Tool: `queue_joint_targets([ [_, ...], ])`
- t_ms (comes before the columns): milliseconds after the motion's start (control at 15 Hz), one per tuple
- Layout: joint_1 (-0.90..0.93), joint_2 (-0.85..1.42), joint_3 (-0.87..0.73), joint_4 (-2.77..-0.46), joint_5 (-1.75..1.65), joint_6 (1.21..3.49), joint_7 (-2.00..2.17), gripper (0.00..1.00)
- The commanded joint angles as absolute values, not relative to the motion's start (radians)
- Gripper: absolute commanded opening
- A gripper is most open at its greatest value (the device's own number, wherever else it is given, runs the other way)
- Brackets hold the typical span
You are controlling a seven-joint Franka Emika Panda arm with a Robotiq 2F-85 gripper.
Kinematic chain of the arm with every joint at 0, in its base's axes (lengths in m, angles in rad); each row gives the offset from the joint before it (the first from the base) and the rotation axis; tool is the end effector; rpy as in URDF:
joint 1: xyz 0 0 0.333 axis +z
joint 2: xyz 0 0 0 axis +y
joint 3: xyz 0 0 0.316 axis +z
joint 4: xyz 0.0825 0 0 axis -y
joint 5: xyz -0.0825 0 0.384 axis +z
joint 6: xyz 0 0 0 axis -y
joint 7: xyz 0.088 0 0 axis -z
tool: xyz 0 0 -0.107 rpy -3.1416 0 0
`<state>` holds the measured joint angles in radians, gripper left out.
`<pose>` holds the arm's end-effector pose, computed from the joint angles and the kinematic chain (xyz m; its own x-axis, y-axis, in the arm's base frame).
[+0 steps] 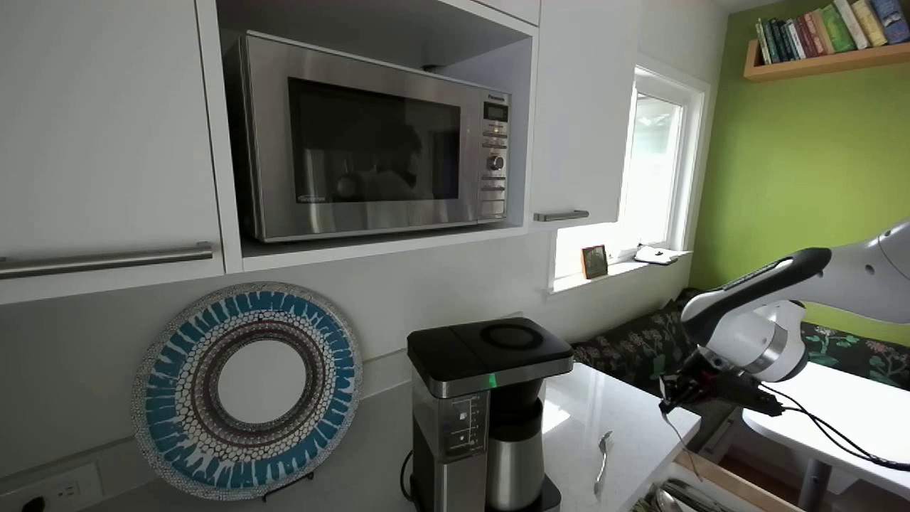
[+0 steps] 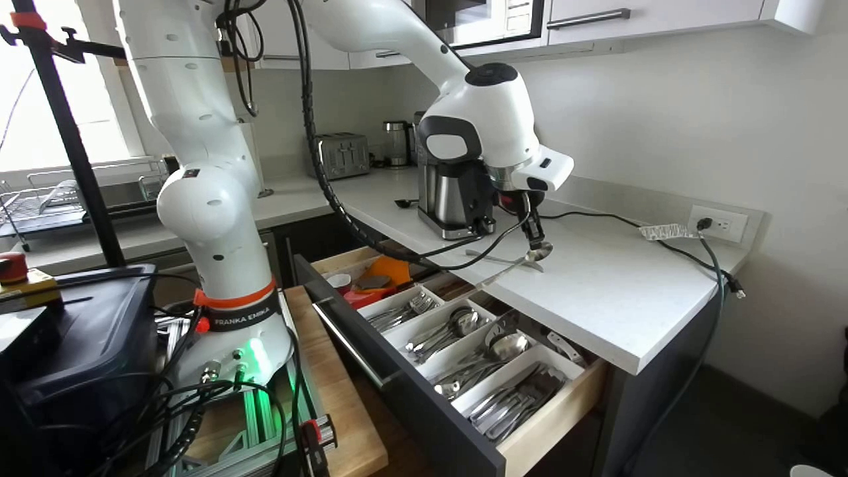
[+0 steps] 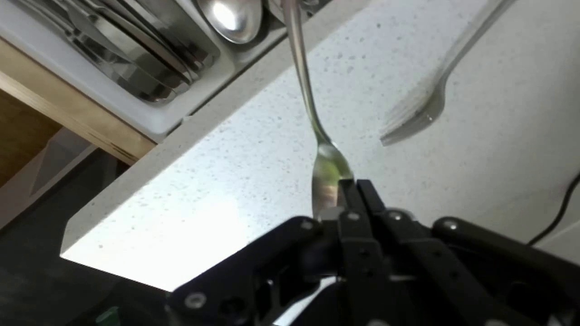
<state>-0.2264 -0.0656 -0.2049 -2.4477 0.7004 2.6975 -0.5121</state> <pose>0.4425 -0.2274 0.3512 0.7820 -0.5108 0.3572 -0.4117 -0.8536 -0.3192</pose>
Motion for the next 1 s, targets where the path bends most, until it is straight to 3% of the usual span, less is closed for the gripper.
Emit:
queue_joint_targets([
  [0,-0.229,0.024,-0.223,-2.338,0.843,2.622,-0.518,0.01],
  [933,-0.258,0.299,-0.168,-2.113,1.039,2.546,-0.322,0.01],
])
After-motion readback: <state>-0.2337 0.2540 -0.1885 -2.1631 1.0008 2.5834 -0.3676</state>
